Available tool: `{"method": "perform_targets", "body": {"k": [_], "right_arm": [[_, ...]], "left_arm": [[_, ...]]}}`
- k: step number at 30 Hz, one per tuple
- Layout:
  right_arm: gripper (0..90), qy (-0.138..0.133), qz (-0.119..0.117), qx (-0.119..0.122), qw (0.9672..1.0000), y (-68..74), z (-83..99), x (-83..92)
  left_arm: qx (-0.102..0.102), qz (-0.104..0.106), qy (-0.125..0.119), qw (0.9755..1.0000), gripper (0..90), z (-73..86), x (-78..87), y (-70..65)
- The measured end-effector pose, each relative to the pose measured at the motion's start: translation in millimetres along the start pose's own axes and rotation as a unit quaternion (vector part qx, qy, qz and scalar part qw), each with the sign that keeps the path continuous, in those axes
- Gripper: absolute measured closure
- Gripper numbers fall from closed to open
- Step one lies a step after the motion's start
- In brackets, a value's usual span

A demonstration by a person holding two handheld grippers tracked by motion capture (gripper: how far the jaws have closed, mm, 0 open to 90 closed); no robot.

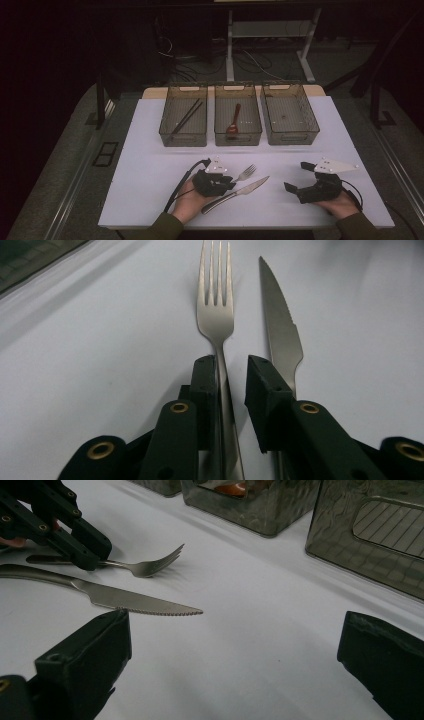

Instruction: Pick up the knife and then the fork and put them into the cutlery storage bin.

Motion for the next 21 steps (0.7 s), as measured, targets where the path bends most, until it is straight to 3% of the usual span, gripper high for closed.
{"method": "perform_targets", "body": {"k": [5, 9, 11, 12, 21], "right_arm": [[0.2, -0.001, 0.000, 0.000, 1.0000, -0.2, -0.2, 0.0], [0.2, -0.001, 0.001, -0.001, 1.0000, 0.3, -0.3, 0.3], [0.2, -0.001, 0.001, 0.000, 1.0000, 0.3, -0.4, 0.2], [0.2, -0.001, 0.000, 0.000, 1.0000, 0.5, -0.3, 0.2], [0.2, -0.003, 0.000, 0.000, 1.0000, 0.5, -0.8, 0.5]], "left_arm": [[-0.002, -0.005, 0.004, 1.0000, 77.3, 1.7, -0.8, 0.2], [-0.030, -0.015, 0.014, 0.9993, 81.1, 3.3, 0.0, 1.4], [-0.029, -0.015, 0.014, 0.9994, 82.3, 3.1, 0.0, 1.5], [-0.016, -0.015, 0.007, 0.9997, 82.7, 2.0, -1.1, 0.2], [-0.014, -0.016, 0.012, 0.9997, 84.3, 1.1, 3.5, 3.1]]}}
Point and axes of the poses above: each handheld gripper's, and its own axes: x roughly backward along the jaws, z roughly out of its underside, y roughly to its left, the point moved 8 cm from there along -x, roughly forward along the jaws
